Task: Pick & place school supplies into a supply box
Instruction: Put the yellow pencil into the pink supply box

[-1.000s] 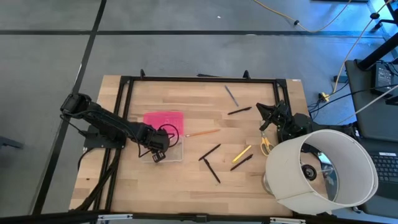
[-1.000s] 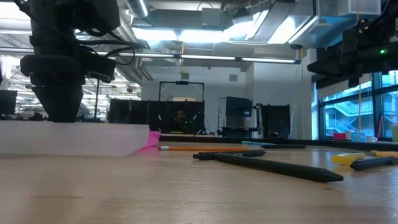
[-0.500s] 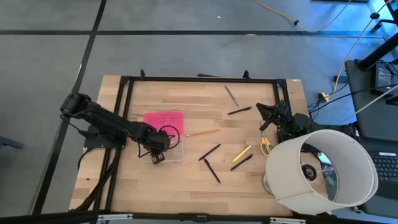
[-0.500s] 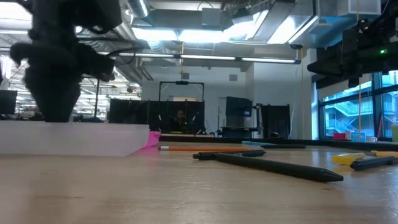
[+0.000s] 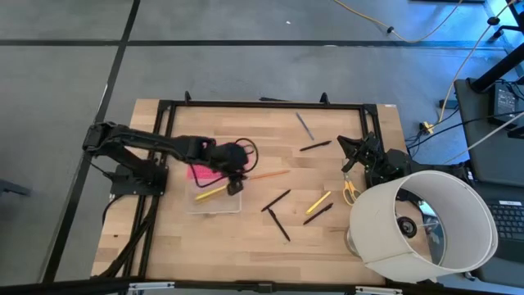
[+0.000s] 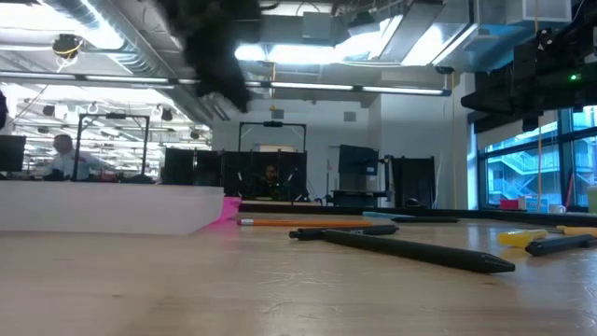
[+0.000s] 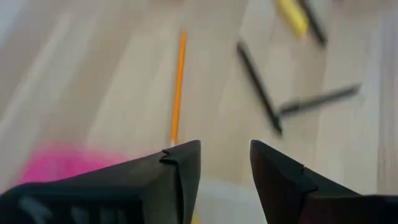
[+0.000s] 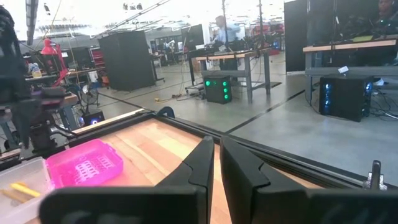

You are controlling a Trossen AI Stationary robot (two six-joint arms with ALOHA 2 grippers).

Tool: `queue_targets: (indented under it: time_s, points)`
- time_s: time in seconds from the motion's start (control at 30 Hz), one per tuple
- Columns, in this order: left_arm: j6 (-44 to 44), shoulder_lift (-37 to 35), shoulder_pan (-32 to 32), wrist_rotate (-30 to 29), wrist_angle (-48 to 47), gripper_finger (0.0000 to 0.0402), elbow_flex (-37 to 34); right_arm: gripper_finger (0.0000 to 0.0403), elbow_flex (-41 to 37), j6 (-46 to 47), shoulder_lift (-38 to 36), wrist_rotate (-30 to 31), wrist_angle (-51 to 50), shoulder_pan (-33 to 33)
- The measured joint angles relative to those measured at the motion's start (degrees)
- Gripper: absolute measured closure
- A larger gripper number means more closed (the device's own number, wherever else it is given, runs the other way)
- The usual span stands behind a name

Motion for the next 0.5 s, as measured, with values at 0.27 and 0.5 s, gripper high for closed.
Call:
queue_targets:
  time_s: [0.27, 0.5]
  points:
    - [5.80, 12.50, 5.14, 4.66, 0.06, 0.0245, 7.60, 0.0369, -0.02, 0.09, 0.03, 0.00, -0.02, -0.02]
    - [9.48, 19.80, 6.38, 6.27, -2.40, 0.0246, 12.99, 0.0369, 0.00, 0.20, 0.03, 0.00, -0.01, -0.02]
